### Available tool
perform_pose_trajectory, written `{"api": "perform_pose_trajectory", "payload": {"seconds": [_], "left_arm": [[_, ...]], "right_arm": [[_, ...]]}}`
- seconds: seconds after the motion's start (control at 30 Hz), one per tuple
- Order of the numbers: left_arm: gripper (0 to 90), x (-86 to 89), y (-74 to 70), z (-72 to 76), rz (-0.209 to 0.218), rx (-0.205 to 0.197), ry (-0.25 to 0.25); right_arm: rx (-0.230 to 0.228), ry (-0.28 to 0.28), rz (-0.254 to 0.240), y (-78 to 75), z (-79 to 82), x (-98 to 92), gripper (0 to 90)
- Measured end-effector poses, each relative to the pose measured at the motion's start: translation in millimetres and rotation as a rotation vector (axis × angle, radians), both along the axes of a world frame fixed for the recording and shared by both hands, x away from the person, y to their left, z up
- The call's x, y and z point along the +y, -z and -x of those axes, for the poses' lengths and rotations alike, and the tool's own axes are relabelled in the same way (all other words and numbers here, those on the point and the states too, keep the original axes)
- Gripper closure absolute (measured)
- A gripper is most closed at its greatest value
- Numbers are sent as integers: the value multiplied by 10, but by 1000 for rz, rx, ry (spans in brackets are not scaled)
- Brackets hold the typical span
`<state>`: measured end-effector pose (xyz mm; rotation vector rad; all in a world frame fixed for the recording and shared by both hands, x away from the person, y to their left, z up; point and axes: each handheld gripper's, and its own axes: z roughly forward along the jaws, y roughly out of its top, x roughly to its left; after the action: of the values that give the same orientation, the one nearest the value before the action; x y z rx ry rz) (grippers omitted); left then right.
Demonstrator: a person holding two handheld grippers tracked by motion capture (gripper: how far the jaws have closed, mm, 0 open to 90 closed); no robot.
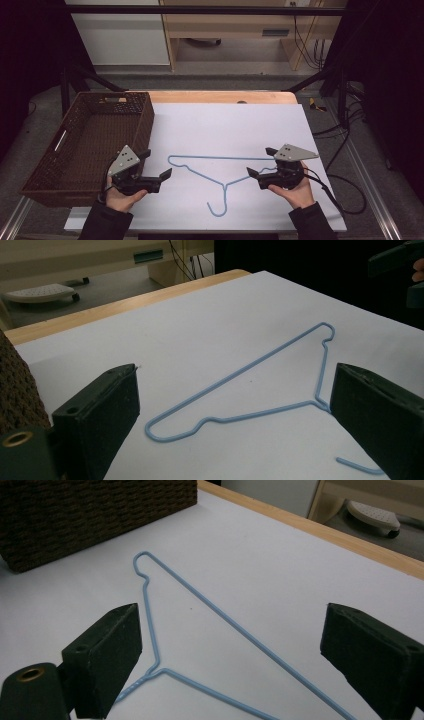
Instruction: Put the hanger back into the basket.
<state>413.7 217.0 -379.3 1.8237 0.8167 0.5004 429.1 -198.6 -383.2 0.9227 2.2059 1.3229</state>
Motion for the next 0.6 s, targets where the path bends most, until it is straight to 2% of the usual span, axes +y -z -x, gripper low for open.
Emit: {"api": "perform_pose_trajectory", "payload": {"seconds": [0.07, 0.1, 0.23, 0.47, 0.5, 0.6], "left_arm": [[55, -3, 3, -1, -2, 1, 2], [55, -5, 7, -2, -2, 1, 3], [55, -7, 12, -2, -6, 1, 4], [55, -12, 28, -11, -15, 6, 8], [55, -15, 27, -10, -16, 5, 8], [55, -16, 21, -4, -16, 3, 8]], "right_arm": [[16, -30, 14, -3, -27, 127, 99], [16, -30, 14, -3, -27, 127, 99], [43, -77, 58, 10, -93, 330, 113], [72, -114, 75, 71, -239, 575, 127], [89, -132, 76, 116, -286, 662, 135], [100, -142, 87, 162, -318, 733, 144]]}}
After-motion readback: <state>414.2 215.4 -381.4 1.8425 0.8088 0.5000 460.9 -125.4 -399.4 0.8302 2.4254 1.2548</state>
